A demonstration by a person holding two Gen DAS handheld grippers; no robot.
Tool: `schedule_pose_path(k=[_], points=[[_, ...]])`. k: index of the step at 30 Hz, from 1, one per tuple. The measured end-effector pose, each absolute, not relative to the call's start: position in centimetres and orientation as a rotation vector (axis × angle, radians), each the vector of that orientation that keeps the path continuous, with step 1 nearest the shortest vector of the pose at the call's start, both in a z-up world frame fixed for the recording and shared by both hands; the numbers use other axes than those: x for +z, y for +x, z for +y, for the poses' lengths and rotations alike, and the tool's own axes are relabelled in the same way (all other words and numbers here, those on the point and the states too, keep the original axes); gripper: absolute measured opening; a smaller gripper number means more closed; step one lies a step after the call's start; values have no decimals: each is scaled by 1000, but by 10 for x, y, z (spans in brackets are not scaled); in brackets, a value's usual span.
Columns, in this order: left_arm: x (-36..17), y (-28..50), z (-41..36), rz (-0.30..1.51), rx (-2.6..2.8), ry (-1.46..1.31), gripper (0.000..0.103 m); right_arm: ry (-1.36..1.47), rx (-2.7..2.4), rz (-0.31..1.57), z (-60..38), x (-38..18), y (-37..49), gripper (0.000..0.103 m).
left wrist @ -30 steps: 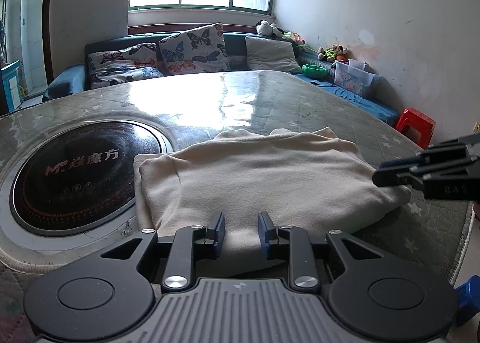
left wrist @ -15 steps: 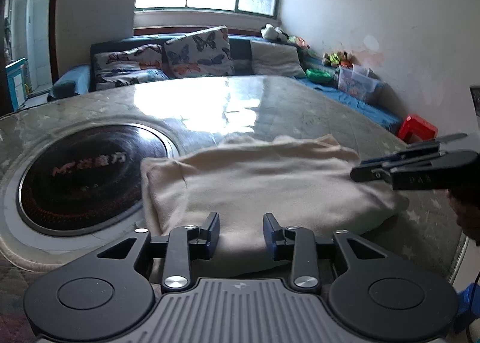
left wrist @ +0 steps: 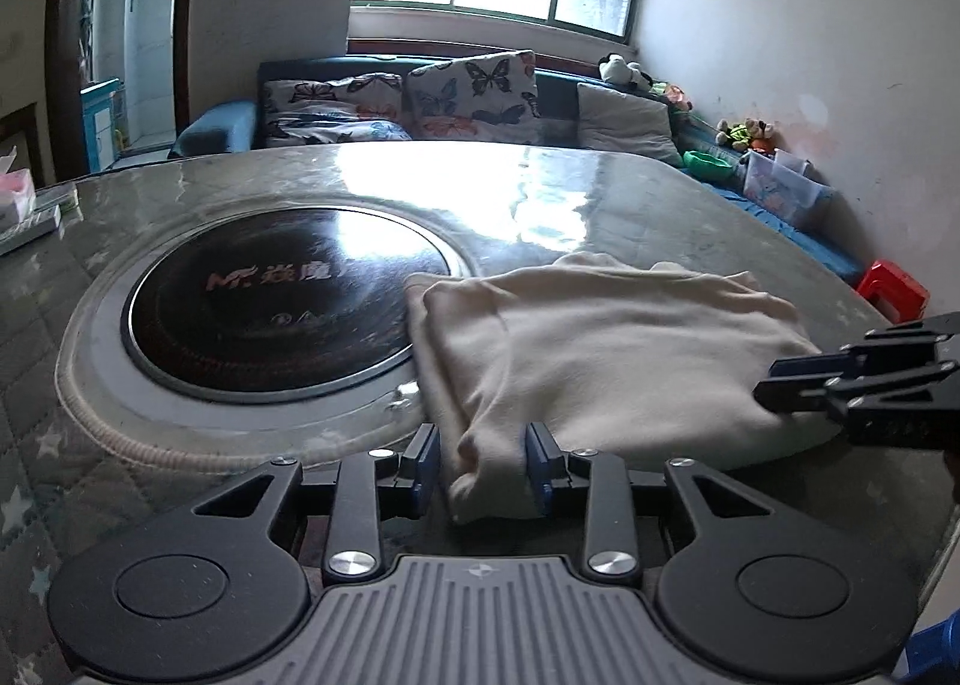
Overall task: Fold clothes
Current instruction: 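Grasp the folded sweatshirt edge with the left gripper and lift it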
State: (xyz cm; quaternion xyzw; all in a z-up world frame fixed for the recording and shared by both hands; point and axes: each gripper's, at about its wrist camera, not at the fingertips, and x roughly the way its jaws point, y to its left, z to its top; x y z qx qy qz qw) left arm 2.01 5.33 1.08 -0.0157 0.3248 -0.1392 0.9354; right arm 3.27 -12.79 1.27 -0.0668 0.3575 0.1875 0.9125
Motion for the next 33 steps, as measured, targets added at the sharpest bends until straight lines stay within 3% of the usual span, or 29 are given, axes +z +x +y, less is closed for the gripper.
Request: schedule_pose_path(k=[22, 33], points=[[30, 25, 92, 684, -213, -197, 35, -378, 644, 672, -39, 39, 18, 25], [38, 29, 122, 723, -175, -392, 58, -579, 726, 630, 25, 21, 11, 29]])
